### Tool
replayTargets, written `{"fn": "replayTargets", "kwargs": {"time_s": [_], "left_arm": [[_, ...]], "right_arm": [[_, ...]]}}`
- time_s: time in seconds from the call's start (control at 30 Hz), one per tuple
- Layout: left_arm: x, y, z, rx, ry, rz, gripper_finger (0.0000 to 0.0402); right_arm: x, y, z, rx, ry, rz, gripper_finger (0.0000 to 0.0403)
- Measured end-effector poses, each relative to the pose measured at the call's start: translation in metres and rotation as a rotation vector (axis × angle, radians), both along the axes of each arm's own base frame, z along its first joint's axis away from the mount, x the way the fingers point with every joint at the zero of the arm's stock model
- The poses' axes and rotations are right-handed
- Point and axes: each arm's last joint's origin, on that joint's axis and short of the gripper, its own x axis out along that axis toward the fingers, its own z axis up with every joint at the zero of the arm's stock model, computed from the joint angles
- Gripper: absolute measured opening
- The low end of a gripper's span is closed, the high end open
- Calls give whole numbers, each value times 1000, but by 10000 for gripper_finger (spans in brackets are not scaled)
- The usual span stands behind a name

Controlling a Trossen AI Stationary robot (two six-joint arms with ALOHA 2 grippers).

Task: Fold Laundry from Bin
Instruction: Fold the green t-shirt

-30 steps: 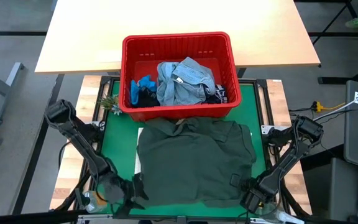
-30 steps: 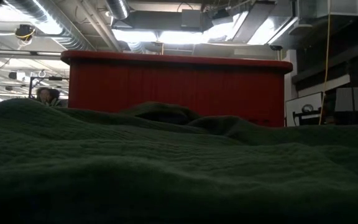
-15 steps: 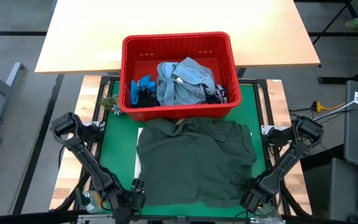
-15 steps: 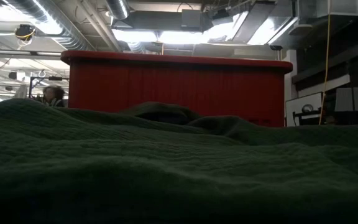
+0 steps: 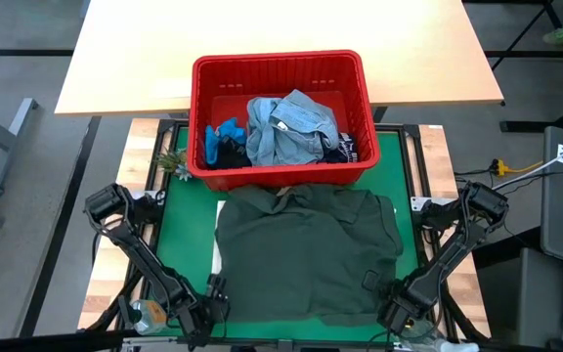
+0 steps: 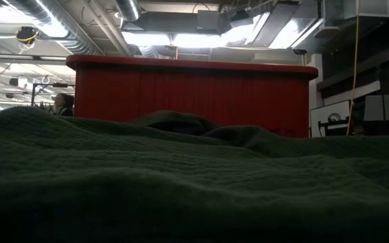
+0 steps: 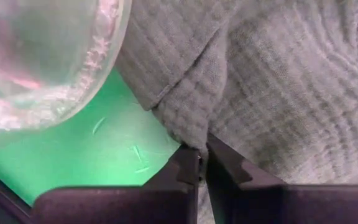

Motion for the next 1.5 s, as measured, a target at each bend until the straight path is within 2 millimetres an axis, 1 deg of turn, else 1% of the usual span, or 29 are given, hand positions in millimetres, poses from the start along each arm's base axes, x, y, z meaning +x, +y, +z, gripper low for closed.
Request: {"fn": "replayTargets", "kwargs": {"time_s": [0.07, 0.17, 0.3, 0.5, 0.57, 0.7, 0.87, 1.03, 1.23, 1.37, 1.5], "left_arm": [[0, 1, 0, 19, -6, 7, 171], [0, 3, -1, 35, 2, 11, 147], [0, 3, -1, 32, 2, 11, 100], [0, 3, -1, 23, 3, 17, 23], [0, 3, -1, 20, 3, 21, 7], [0, 2, 1, -5, 7, 45, 3], [-1, 3, 11, -52, 1, 55, 2], [-2, 7, 30, -88, -39, 61, 1], [-3, 17, 48, -81, -79, 89, 1], [-2, 20, 49, -68, -82, 103, 0], [0, 22, 49, -66, -81, 111, 0]], "right_arm": [[0, 0, 0, -11, -16, 1, 21], [1, -1, 0, -22, -32, 1, 21], [1, -1, 0, -25, -37, 1, 21], [1, -1, 0, -29, -42, 2, 5], [1, -1, 0, -29, -43, 2, 6], [1, -1, 0, -33, -54, 2, 4], [4, 1, 4, -30, -70, 2, 4], [9, 7, 13, -29, -123, -2, 3], [9, 3, 18, -115, -146, 0, 2], [7, 1, 18, -139, -135, 2, 2], [8, -1, 18, -170, -161, 4, 2]]}}
